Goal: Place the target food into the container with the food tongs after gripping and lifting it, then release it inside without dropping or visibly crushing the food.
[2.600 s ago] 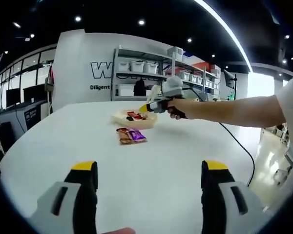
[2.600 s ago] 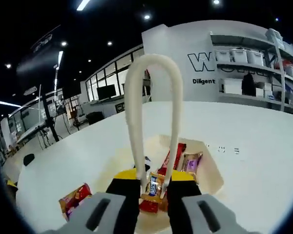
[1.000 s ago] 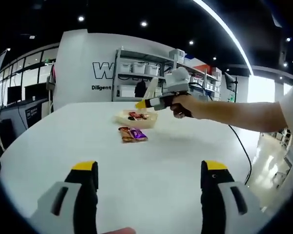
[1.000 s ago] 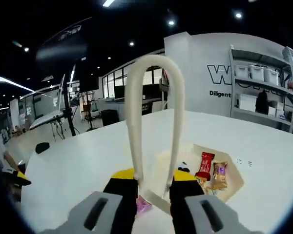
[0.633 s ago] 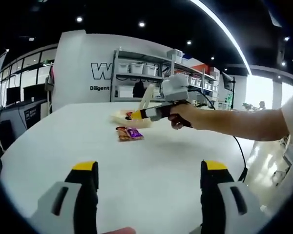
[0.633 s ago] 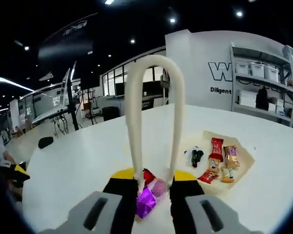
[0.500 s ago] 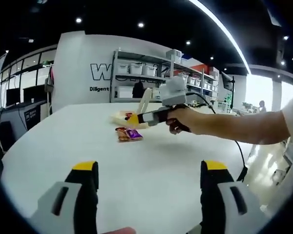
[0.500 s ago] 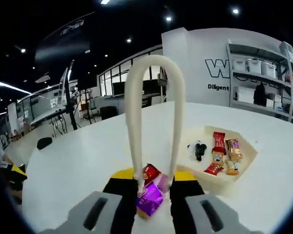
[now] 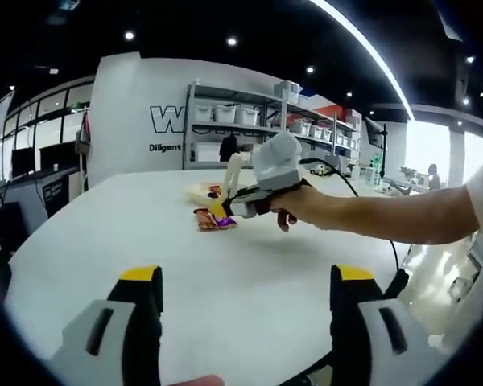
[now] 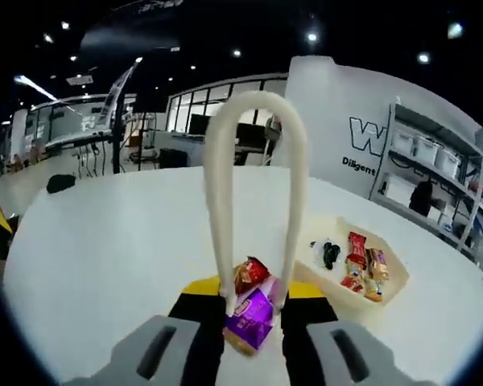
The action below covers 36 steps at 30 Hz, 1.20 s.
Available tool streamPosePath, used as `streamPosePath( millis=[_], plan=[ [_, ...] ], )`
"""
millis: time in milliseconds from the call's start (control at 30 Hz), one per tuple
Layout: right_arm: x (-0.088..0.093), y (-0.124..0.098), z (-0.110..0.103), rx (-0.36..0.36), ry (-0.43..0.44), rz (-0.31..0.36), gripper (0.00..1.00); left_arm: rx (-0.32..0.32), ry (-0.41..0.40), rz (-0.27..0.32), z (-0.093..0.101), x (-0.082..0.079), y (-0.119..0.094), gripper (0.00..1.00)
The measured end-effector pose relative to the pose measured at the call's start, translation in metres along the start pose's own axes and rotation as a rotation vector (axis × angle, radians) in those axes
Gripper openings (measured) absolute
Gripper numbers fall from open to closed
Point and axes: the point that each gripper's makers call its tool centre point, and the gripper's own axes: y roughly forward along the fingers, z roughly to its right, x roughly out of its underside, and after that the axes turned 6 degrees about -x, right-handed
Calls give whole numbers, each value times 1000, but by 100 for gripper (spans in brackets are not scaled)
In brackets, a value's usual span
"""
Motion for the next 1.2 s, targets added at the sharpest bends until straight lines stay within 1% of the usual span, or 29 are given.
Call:
streamPosePath(
  millis=[33,67,300,367,400,433,467,500,567,667,733,833,1000,1067,1200],
  plan=[
    [2,-2,-1,-13,35,-6,20,-3,0,2,0,0,0,84],
    [2,-4,0,-20,43,-5,20,-1,2,1,1,0,0,84],
    [11,-19,10,-15,60,-22,20,21,19,13,14,-6,0,84],
    [18,-24,12,-31,103,-35,20,26,19,17,16,-7,0,84],
    [19,-26,14,-36,122,-30,20,26,17,18,15,-7,-1,84],
    [21,-29,17,-30,160,-27,20,25,15,17,15,-6,-1,84],
    [20,-29,18,-29,174,-23,20,24,15,17,15,-6,-1,84],
    [19,-32,21,-32,211,-7,20,24,14,15,15,-5,-1,84],
    [19,-32,25,-24,217,-7,20,20,16,18,14,-6,-2,84],
    [11,-30,25,-37,250,23,21,13,12,21,12,-7,-5,84],
    [9,-25,21,-62,252,21,21,6,12,23,10,-7,-6,84],
    [11,-19,18,-69,215,9,21,-4,12,19,6,-6,-8,84],
    [17,-14,20,-76,207,-1,22,-20,12,17,-1,-5,-13,84],
    [15,-14,19,-87,207,9,22,-24,5,19,-3,-5,-13,84],
    [12,-12,21,-85,185,5,22,-27,5,19,-4,-5,-12,84]
  ],
)
